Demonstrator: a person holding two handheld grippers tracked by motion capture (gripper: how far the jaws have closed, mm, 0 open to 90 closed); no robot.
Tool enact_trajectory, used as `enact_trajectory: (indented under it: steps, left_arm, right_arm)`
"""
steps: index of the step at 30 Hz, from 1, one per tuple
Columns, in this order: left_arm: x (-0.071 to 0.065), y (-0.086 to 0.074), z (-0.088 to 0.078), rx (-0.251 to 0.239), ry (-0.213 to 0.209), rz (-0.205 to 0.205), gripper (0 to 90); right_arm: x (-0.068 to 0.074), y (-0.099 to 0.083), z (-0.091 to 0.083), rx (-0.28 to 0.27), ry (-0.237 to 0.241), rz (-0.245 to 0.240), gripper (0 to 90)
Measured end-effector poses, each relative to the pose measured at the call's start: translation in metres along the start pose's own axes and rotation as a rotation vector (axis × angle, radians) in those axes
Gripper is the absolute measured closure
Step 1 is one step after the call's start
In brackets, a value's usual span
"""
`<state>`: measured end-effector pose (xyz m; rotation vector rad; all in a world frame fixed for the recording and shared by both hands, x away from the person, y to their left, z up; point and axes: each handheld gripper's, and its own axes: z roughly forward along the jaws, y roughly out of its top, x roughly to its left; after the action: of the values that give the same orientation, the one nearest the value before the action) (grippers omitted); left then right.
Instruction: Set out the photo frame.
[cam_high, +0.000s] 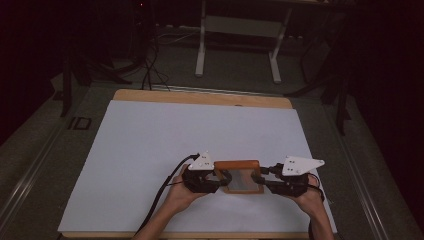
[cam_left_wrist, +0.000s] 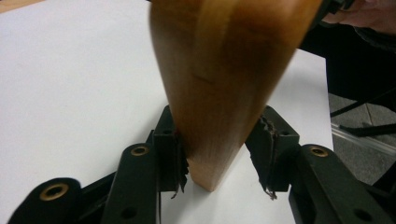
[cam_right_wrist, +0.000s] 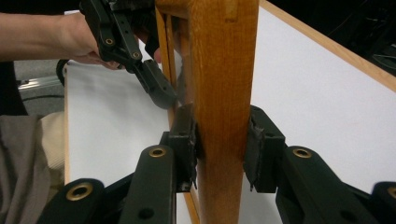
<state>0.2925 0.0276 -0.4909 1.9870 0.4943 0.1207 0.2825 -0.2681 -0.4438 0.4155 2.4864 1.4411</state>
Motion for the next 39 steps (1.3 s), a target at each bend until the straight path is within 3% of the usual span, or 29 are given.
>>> enact_trajectory:
  steps: [5, 12, 21, 39]
  left_arm:
    - [-0.002, 0.003, -0.002, 0.024, -0.001, 0.026, 61.7]
    - [0.001, 0.007, -0.011, 0.029, -0.001, 0.039, 63.2]
    - [0.017, 0.010, -0.039, 0.006, 0.010, 0.019, 64.2]
    - [0.033, 0.011, -0.071, -0.057, 0.055, -0.031, 63.8]
  right_arm:
    - [-0.004, -0.003, -0.001, 0.005, 0.027, 0.011, 66.8]
    - [-0.005, -0.002, 0.003, -0.011, 0.026, 0.022, 65.6]
    - [-0.010, 0.009, 0.026, -0.037, 0.038, 0.074, 64.8]
    - [-0.017, 0.026, 0.055, -0.116, 0.066, 0.136, 63.8]
